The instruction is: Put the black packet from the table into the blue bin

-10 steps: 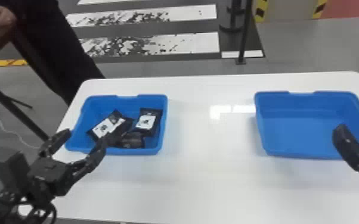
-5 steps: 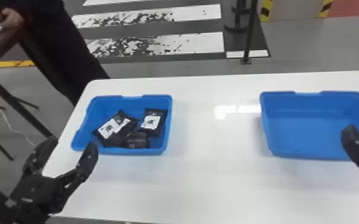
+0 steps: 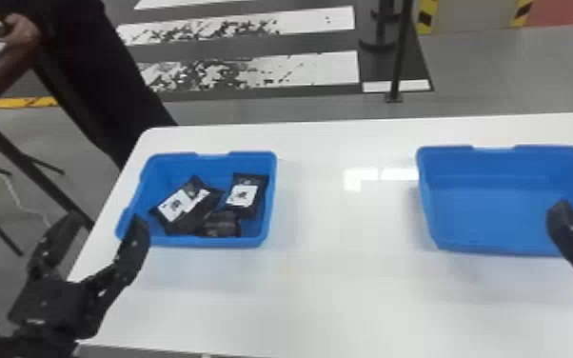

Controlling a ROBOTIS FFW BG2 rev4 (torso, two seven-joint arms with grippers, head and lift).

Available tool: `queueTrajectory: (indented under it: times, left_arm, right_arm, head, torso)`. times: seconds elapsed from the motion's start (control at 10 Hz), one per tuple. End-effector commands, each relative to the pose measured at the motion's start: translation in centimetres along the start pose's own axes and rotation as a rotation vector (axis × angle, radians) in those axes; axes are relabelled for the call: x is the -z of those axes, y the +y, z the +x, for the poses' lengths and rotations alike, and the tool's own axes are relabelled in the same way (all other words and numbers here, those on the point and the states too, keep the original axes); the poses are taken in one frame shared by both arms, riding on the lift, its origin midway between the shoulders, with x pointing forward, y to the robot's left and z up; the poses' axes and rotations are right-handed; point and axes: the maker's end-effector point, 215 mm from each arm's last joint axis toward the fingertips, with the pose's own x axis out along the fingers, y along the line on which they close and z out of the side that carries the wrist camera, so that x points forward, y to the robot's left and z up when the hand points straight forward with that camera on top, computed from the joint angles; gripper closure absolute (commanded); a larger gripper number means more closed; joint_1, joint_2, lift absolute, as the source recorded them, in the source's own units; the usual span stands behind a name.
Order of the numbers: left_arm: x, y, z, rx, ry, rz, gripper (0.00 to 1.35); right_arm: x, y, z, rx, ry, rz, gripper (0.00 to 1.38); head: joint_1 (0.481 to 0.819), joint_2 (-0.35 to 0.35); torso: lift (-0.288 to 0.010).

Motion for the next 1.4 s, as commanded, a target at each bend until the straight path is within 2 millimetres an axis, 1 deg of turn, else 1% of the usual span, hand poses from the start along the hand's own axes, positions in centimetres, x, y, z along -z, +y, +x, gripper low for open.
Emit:
queueTrajectory:
  times: [0.0,0.3,0.5,0.8,1.1,1.3]
  left_arm:
    - [-0.1,-0.2,0.1,0.004,-0.005,-0.010,0.17]
    - [-0.3,-1.5,0.6,0.027,-0.021,-0.056,0.17]
    - [0.2,-2.1,0.9,0.042,-0.005,-0.066,0.17]
    - [0.2,-2.1,0.8,0.038,-0.004,-0.067,0.17]
    - [-0.3,-2.1,0.9,0.035,-0.025,-0.071,0.17]
    - [-0.3,-2.0,0.9,0.032,-0.025,-0.079,0.17]
  right_arm:
    - [0.1,0.0,0.0,0.001,0.001,0.001,0.51]
    - [0.1,0.0,0.0,0.001,0.001,0.001,0.51]
    - [0.1,0.0,0.0,0.001,0.001,0.001,0.51]
    - [0.4,-0.1,-0.2,0.004,0.008,0.001,0.51]
    - [0.3,-0.1,-0.3,0.004,0.009,-0.001,0.51]
    - [0.3,-0.2,-0.3,0.005,0.009,-0.002,0.51]
  head:
    - [0.695,0.158]
    - [0.695,0.148]
    - [0.695,0.136]
    - [0.695,0.121]
    - [0.695,0.123]
    - [0.695,0.122]
  torso:
    - [-0.110]
    - [-0.110]
    - [-0.110]
    - [-0.110]
    - [-0.110]
    - [-0.110]
